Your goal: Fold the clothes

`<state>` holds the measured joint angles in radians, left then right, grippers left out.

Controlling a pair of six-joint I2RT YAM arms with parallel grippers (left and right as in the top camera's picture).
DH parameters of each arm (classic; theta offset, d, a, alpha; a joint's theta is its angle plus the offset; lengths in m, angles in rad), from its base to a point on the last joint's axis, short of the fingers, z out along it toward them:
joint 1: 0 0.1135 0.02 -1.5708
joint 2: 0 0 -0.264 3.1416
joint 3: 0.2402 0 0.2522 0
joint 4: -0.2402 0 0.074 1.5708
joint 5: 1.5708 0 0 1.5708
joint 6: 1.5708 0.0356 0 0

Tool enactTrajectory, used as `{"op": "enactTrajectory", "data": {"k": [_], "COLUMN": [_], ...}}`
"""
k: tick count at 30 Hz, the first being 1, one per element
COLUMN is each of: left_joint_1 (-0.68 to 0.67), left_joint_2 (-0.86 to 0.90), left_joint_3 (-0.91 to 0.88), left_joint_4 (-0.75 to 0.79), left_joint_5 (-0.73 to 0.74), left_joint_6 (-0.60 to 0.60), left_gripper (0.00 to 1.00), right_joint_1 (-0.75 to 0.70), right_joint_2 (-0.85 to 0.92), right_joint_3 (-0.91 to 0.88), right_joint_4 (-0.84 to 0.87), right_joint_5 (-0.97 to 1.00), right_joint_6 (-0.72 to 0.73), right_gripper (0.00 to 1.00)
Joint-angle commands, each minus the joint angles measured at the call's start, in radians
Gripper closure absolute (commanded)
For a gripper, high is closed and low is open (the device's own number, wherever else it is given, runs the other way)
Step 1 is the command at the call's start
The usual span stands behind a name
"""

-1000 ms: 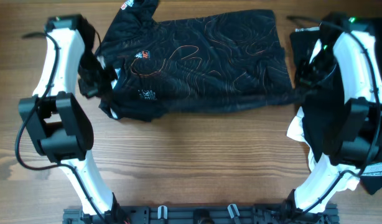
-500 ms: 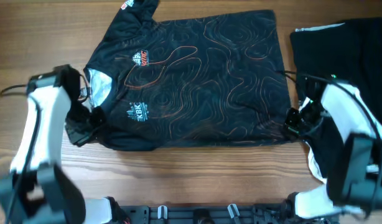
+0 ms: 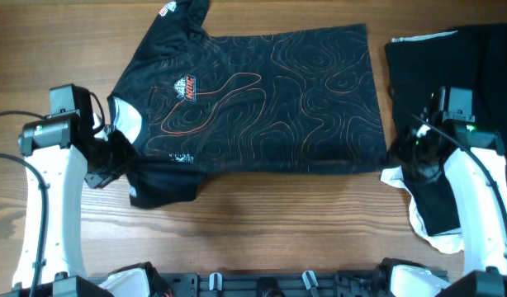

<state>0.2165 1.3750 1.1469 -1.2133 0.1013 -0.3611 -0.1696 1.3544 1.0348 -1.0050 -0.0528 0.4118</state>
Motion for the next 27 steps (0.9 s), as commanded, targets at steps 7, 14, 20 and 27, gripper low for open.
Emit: {"op": "enactTrajectory", "data": {"k": [7,14,20,27], "left_joint_1": [0.005,-0.011,0.005,-0.004], "left_joint_2": [0.155,0.298,0.278,0.282], "left_joint_3": [-0.163,-0.163,-0.158,-0.176], "left_joint_4": [0.662,0.886,0.744,0.473], "left_joint_5": [0.023,0.055,0.054,-0.002], "left_joint_6": [-0.048,-0.048,-0.036,-0.039], "left_gripper": [0.96,0.72,0.36,0.3], "right_joint_1": [0.032,0.061,0.058,0.059], "right_joint_2": [0.296,0.391,0.389,0.389], "right_joint_3": [-0.001,-0.001,-0.001,-0.109], "right_joint_4": [0.474,0.734,0.585,0.505], "right_joint_5": [-0.167,-0.166,-0.093,-0.075], "right_joint_6": [-0.071,-0.027,-0.047,-0.071], "right_gripper": [0.96,0.71,0.56,0.62]}}
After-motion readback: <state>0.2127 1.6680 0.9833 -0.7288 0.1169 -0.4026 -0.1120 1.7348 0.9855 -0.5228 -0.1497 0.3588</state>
